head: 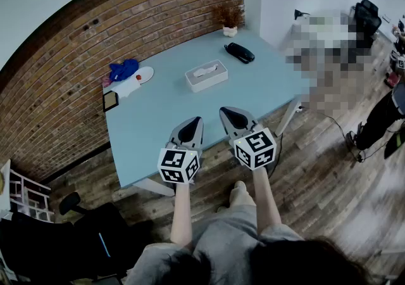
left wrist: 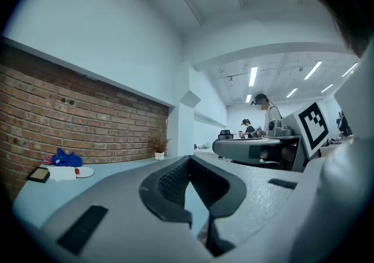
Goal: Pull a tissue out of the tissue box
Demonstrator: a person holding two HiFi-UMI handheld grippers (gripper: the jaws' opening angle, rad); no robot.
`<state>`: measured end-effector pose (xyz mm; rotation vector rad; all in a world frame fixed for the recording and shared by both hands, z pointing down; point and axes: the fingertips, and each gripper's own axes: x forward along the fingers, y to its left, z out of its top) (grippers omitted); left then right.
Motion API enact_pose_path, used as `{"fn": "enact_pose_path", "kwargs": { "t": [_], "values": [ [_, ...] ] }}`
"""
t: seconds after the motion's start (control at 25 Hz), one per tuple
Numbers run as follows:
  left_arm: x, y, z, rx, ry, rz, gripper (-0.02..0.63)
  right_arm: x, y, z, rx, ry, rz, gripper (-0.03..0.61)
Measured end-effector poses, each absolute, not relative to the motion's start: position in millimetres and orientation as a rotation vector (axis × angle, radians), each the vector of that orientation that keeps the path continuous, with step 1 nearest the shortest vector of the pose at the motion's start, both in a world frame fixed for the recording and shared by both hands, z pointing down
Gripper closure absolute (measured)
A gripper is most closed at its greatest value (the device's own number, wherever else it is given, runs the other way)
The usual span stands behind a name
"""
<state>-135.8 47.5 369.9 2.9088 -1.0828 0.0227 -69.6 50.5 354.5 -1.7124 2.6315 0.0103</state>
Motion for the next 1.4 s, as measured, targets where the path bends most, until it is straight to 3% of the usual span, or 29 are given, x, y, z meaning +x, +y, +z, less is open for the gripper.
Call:
{"fn": "enact_pose_path", "kwargs": {
  "t": [0.92,1.4],
  "values": [
    [-122,28,365,2.924,-0.980,-0.015,0.611,-47,37,350,-1.819,2.578,0.010,0.580],
    [-119,-32,365,2.856,-1.067,-0.005,0.611,-27,-34,345,-1.766,2.639,-0.020,0.580]
  ]
}}
